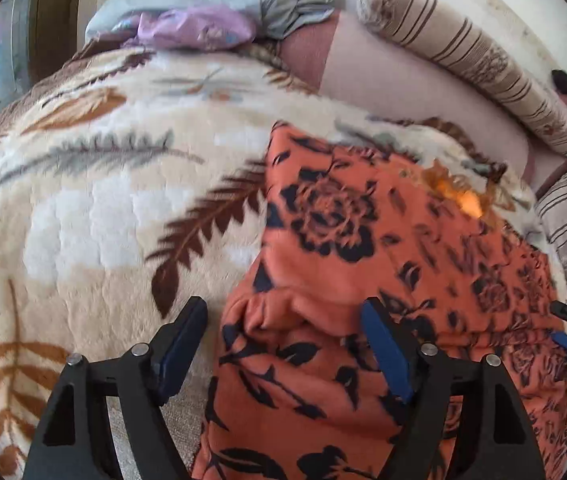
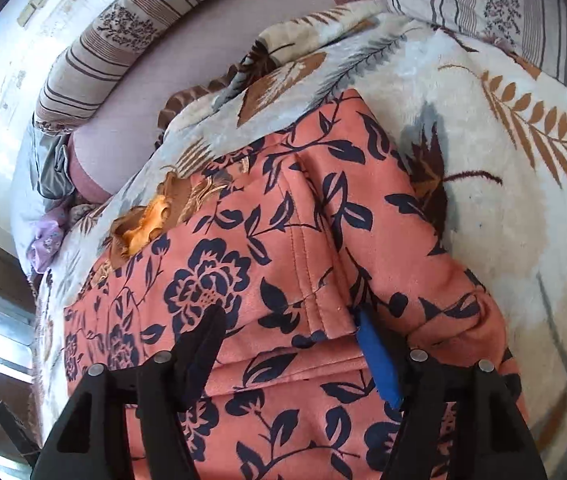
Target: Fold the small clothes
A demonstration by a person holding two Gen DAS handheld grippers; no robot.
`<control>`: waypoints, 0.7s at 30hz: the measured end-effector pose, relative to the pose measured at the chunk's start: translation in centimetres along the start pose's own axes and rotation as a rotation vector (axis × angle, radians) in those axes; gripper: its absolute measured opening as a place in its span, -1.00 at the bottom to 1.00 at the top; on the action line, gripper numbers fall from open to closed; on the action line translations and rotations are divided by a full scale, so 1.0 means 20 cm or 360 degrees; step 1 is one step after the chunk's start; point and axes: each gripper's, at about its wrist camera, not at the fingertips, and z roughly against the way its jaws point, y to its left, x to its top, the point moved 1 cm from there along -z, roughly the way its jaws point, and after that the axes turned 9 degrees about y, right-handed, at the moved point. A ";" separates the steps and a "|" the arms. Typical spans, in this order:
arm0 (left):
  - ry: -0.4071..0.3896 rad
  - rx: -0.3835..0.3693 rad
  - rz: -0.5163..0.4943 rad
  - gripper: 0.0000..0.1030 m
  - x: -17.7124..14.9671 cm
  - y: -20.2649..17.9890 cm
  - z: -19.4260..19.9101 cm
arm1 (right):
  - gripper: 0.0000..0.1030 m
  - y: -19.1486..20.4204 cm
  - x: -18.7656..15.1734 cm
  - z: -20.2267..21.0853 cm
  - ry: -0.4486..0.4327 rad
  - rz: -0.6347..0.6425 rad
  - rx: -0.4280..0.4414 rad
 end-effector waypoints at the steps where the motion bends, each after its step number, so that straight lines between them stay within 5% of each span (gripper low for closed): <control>1: -0.0003 0.0006 0.0019 0.55 0.00 0.01 0.00 | 0.36 -0.01 0.01 0.02 -0.0011 -0.0028 0.0030; 5: 0.0036 -0.0035 0.0092 0.55 -0.02 0.07 -0.03 | 0.27 -0.10 0.02 -0.02 0.0001 -0.0189 0.0170; 7: 0.0036 -0.0030 0.0086 0.55 -0.02 0.07 -0.03 | -0.45 -0.07 0.04 -0.01 0.0010 -0.0118 0.0038; 9: 0.0036 -0.0031 0.0084 0.55 -0.02 0.07 -0.04 | -0.77 -0.04 0.06 0.07 -0.0019 -0.0065 0.0002; 12: 0.0031 -0.0053 0.0102 0.55 -0.02 0.07 -0.03 | -0.79 0.01 0.05 0.22 -0.0109 0.0014 0.0005; 15: 0.0029 -0.0068 0.0126 0.55 -0.02 0.09 -0.03 | -0.70 -0.10 0.01 0.05 0.0121 0.0007 -0.0261; 18: 0.0031 -0.0080 0.0120 0.55 -0.03 0.10 -0.02 | -0.68 -0.16 -0.01 0.12 0.0029 -0.0106 -0.0070; 21: 0.0036 -0.0078 0.0128 0.55 -0.02 0.10 -0.02 | -0.62 -0.10 -0.02 0.23 -0.0026 -0.0073 -0.0066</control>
